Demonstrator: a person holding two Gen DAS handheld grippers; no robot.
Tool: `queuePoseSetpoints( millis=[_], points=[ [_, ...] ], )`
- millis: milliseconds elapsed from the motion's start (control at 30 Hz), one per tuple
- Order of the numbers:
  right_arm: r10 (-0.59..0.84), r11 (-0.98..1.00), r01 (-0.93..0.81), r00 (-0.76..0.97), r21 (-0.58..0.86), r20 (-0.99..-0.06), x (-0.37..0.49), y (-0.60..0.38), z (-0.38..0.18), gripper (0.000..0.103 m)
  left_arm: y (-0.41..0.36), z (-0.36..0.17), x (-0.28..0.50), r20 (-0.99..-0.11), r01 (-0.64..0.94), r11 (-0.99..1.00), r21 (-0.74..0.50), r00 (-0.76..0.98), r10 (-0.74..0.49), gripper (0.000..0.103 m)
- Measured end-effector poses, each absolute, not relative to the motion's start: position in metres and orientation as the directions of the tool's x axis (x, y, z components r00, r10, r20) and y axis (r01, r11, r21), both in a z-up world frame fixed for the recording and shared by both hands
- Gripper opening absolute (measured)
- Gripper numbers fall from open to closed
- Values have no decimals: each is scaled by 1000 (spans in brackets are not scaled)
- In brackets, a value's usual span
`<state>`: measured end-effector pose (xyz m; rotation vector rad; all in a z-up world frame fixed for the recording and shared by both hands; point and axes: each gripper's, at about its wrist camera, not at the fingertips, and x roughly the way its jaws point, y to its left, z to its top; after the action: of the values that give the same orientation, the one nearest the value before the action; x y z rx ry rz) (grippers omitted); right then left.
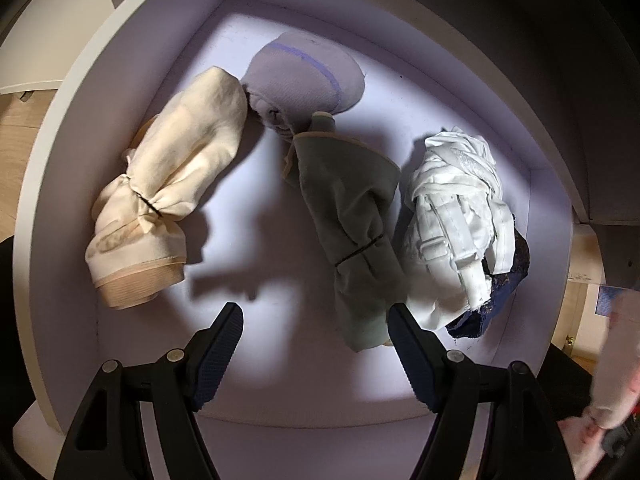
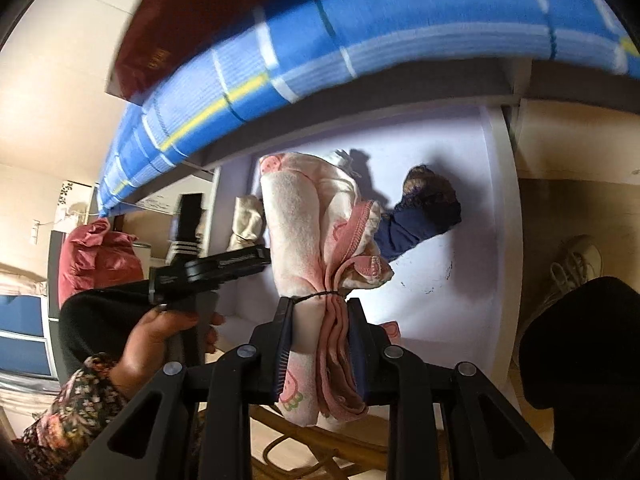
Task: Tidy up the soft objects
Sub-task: 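Lift the pink bundle out of the drawer with the right gripper, then carry the pink bundle over the gold tray with the right gripper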
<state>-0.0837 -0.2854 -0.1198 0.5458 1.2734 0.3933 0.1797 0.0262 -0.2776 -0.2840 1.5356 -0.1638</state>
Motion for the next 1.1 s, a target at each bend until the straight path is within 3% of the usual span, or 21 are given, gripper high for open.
queuePoseSetpoints(
  millis=[667, 1100],
  points=[
    [602, 776, -125, 436, 618, -669, -84, -295, 34, 27, -2, -295, 192, -958, -58, 956, -288, 31, -286, 76],
    [563, 810, -175, 499, 559, -660, -45, -295, 102, 27, -31, -311, 205, -955, -41, 954, -296, 25, -295, 76]
  ],
)
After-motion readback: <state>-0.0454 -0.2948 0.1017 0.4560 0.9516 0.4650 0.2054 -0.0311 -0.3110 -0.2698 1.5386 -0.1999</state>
